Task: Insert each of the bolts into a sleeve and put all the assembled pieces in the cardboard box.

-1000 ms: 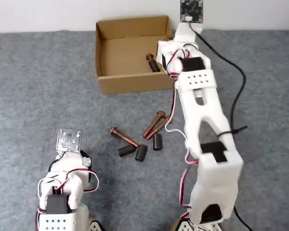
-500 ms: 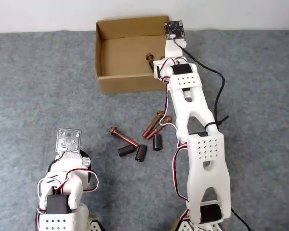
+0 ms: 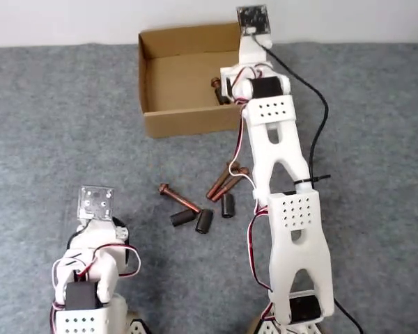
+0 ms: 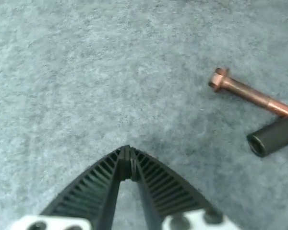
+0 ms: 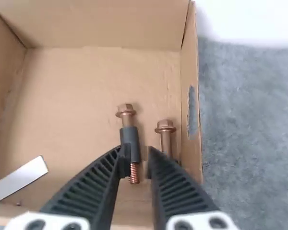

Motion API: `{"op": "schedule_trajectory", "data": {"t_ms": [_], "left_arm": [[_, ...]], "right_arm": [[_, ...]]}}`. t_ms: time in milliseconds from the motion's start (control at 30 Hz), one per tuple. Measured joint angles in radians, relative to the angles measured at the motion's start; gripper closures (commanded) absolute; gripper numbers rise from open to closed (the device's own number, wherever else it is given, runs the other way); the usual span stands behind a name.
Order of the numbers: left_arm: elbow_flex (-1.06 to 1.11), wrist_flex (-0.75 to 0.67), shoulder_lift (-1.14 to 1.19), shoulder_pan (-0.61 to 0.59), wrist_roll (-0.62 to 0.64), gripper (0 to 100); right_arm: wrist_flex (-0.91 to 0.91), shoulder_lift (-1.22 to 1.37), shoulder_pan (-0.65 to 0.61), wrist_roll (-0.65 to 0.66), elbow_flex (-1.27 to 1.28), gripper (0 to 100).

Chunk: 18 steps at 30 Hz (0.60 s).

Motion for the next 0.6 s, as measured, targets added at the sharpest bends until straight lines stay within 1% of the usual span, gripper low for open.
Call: {"op": "schedule_trajectory", "data": {"t_ms": [200, 400, 467, 600], "left_arm": [[0.0, -0.032, 0.0, -0.071, 0.0, 99], [0.0, -0.037, 0.0, -0.077, 0.0, 99], [0.0, -0.037, 0.0, -0.077, 0.0, 99], [0.0, -0.037, 0.0, -0.077, 0.0, 99]], "right_arm": [[0.284, 0.0, -0.017, 0.0, -0.21, 98.9], [0.568, 0.0, -0.049, 0.0, -0.354, 98.8], [0.614, 0.0, -0.052, 0.002, -0.364, 98.8], [0.618, 0.0, -0.052, 0.003, -0.368, 98.4]]}}
